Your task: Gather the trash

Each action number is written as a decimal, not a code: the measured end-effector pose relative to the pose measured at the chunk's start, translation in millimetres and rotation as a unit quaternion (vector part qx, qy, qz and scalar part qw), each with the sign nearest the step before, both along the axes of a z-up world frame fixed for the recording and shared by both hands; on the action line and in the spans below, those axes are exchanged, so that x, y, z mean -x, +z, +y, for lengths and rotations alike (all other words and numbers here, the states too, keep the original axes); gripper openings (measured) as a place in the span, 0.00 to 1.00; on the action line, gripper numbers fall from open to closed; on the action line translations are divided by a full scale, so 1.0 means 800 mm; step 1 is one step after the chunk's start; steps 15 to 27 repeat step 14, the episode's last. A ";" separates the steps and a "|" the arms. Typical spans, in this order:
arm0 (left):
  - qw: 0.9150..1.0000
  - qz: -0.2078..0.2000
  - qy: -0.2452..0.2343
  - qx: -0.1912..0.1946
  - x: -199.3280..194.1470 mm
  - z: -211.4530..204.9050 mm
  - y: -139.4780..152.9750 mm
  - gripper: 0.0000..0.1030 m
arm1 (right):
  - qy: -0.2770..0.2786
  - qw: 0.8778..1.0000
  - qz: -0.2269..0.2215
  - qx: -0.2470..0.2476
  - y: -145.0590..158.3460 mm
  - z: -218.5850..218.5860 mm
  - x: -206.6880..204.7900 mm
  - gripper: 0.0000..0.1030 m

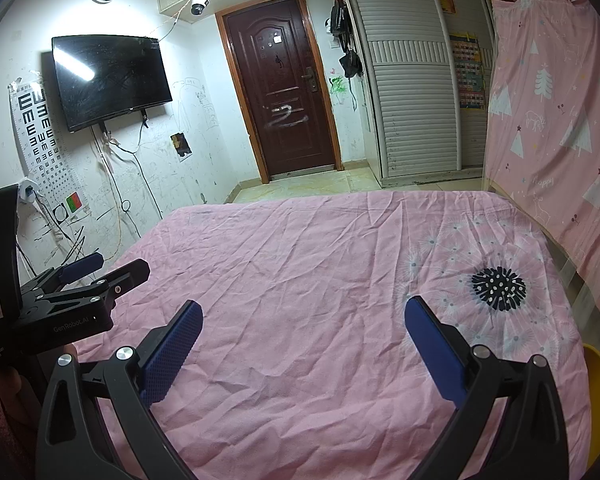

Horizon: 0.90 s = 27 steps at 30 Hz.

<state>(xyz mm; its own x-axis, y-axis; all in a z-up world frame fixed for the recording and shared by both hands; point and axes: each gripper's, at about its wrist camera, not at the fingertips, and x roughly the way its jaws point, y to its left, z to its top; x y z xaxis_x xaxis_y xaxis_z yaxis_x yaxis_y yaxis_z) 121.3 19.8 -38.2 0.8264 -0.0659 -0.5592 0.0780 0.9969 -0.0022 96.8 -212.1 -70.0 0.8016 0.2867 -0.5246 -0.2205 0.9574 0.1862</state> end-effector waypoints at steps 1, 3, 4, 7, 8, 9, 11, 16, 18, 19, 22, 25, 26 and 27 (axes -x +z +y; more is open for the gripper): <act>1.000 0.000 0.000 0.000 0.000 0.001 0.000 0.94 | 0.000 1.000 0.000 0.000 0.000 0.000 -0.001 0.91; 1.000 0.001 0.000 0.001 0.000 0.000 0.000 0.94 | 0.000 1.000 0.000 0.000 0.000 0.000 -0.001 0.91; 1.000 0.001 0.000 0.001 0.000 0.000 0.000 0.94 | 0.000 1.000 0.000 0.000 0.000 0.000 -0.001 0.91; 1.000 0.002 0.001 0.001 -0.001 0.001 0.000 0.94 | 0.000 1.000 0.000 0.000 0.000 0.000 -0.001 0.91; 1.000 0.001 0.001 0.001 0.000 0.000 0.000 0.94 | 0.000 1.000 0.000 0.000 0.000 0.000 0.000 0.91; 1.000 0.002 0.001 0.001 0.000 0.001 0.000 0.94 | 0.000 1.000 0.000 0.000 -0.001 0.000 -0.001 0.91; 1.000 0.002 0.002 0.001 0.000 0.001 0.000 0.94 | 0.000 1.000 0.000 0.000 0.000 0.000 0.000 0.91; 1.000 0.002 0.002 0.000 0.000 0.001 0.000 0.94 | 0.000 1.000 0.000 0.000 -0.001 -0.001 -0.001 0.91; 1.000 0.002 0.002 0.000 0.000 0.001 0.000 0.94 | 0.000 1.000 0.000 0.000 -0.001 -0.001 -0.001 0.91; 1.000 0.002 0.002 0.000 0.000 0.001 0.000 0.94 | 0.000 1.000 0.000 0.000 -0.001 -0.001 -0.001 0.91; 1.000 0.002 0.002 0.000 0.000 0.001 0.000 0.94 | 0.000 1.000 0.000 0.000 -0.001 -0.001 -0.001 0.91; 1.000 0.002 0.002 0.000 0.000 0.001 0.000 0.94 | 0.000 1.000 0.000 0.000 -0.001 -0.001 -0.001 0.91; 1.000 0.002 0.002 0.000 0.000 0.001 0.000 0.94 | 0.000 1.000 0.000 0.000 -0.001 -0.001 -0.001 0.91; 1.000 0.002 0.002 0.000 0.000 0.001 0.000 0.94 | 0.000 1.000 0.000 0.000 -0.001 -0.001 -0.001 0.91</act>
